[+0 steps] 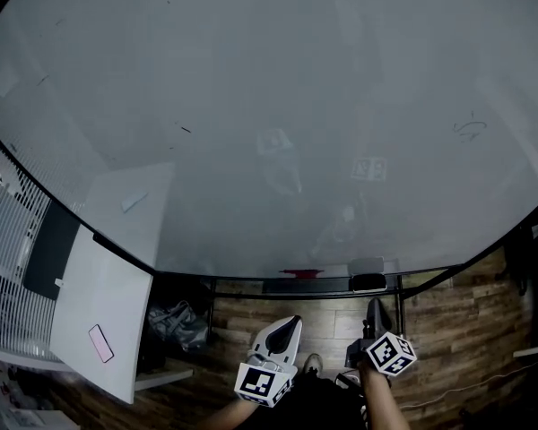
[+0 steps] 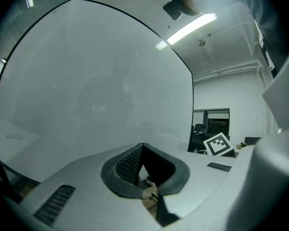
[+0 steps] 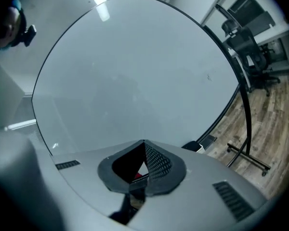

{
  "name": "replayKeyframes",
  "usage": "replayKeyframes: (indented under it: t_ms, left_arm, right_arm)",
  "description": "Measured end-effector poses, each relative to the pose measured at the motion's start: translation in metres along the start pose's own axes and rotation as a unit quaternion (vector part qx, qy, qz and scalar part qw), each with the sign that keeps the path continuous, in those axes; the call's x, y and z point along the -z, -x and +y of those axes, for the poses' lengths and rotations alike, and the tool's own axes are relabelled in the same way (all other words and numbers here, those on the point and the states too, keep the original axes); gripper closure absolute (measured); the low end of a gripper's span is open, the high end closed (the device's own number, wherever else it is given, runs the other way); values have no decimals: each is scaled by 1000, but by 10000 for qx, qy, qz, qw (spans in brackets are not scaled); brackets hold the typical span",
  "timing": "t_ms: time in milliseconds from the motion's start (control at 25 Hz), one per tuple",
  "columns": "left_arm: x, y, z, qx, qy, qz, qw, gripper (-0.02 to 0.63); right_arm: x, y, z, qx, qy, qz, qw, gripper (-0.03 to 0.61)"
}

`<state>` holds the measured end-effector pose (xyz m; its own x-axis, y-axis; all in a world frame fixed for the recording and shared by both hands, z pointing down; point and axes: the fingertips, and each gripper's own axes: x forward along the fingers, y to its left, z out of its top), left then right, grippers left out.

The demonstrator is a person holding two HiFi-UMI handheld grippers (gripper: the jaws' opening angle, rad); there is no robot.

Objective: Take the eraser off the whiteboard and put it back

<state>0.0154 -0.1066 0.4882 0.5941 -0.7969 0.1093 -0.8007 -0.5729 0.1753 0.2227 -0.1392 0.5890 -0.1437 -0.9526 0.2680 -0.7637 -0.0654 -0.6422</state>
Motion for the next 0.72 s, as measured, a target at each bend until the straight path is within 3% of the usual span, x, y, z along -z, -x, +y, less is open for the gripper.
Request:
replayKeyframes:
  t_ms: [160,480,720]
  left_arm:
    - [-2,11,3,54,4,-25,10000,615]
    - [-6,47,6,104,-52,-82,9999,615]
    - [-8,73,-1,217,-107,-72,9997,615]
  right_arm:
    - [-5,20,31,-91,750,-178,9970,565]
    - [7,64,88,-212,1788,-359,9830,565]
    - [15,106,124,-412,2154,-608,9738,565]
